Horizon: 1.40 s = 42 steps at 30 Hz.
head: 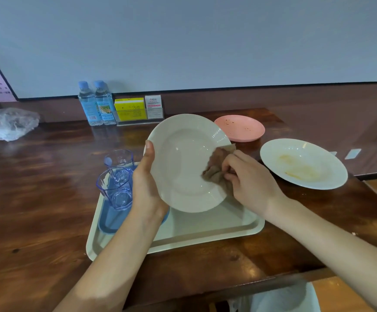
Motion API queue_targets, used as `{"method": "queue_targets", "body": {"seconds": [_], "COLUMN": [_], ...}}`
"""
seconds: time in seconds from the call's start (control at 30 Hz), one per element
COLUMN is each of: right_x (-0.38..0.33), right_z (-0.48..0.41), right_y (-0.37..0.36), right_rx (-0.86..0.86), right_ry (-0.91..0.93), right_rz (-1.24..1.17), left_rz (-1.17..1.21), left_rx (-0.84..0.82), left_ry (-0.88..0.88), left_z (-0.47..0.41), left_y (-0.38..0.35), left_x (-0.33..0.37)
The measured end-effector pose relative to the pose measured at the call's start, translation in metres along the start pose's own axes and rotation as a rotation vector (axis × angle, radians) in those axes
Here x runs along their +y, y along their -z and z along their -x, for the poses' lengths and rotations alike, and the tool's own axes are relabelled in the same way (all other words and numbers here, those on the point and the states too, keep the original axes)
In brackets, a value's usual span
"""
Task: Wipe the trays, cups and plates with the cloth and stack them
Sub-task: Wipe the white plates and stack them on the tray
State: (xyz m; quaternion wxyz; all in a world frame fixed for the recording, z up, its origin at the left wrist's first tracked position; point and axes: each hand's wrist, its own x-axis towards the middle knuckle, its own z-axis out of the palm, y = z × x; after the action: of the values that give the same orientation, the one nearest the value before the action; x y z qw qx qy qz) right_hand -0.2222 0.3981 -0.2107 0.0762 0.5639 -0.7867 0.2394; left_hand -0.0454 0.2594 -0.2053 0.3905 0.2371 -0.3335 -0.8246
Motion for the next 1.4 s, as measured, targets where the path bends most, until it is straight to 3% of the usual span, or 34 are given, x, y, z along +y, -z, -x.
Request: {"method": "queue_targets", "body": {"seconds": [0.27,0.5,0.6,0.97,1.17,1.4], "right_x": [-0.067,-0.012,-0.019,-0.088,-0.092,-0.102], "right_z": [0.046,0.022,0.027,-0.012,-0.05,-0.08], "right_y": [-0.026,-0.009,-0.012,-0.029,-0.018,-0.021], "right_rx": [-0.1,-0.054,-0.069,-0.206,0.022,0.221], "right_ry": [0.249,0.18,0.265,0.326,0.253,0.247], "right_rz": [-0.243,-0.12,-0.09,-0.388,-0.481,-0.38], "left_rz": [0.018,0.032,0.045,-0.064,0.005,0.079], "left_rx": [-0.014,-0.026,-0.043,0.064,-0.105,-0.168], "left_ry": [-0.012,-0.012,0.011,0.036,0.089,-0.026], "left_z": [0.001,-0.001,-0.002,-0.004,0.004,-0.002], "left_y": [0.001,0.001,0.001,0.003,-0.009,-0.005], "left_x": [-0.003,0.004,0.001,0.013,-0.002,-0.003]}}
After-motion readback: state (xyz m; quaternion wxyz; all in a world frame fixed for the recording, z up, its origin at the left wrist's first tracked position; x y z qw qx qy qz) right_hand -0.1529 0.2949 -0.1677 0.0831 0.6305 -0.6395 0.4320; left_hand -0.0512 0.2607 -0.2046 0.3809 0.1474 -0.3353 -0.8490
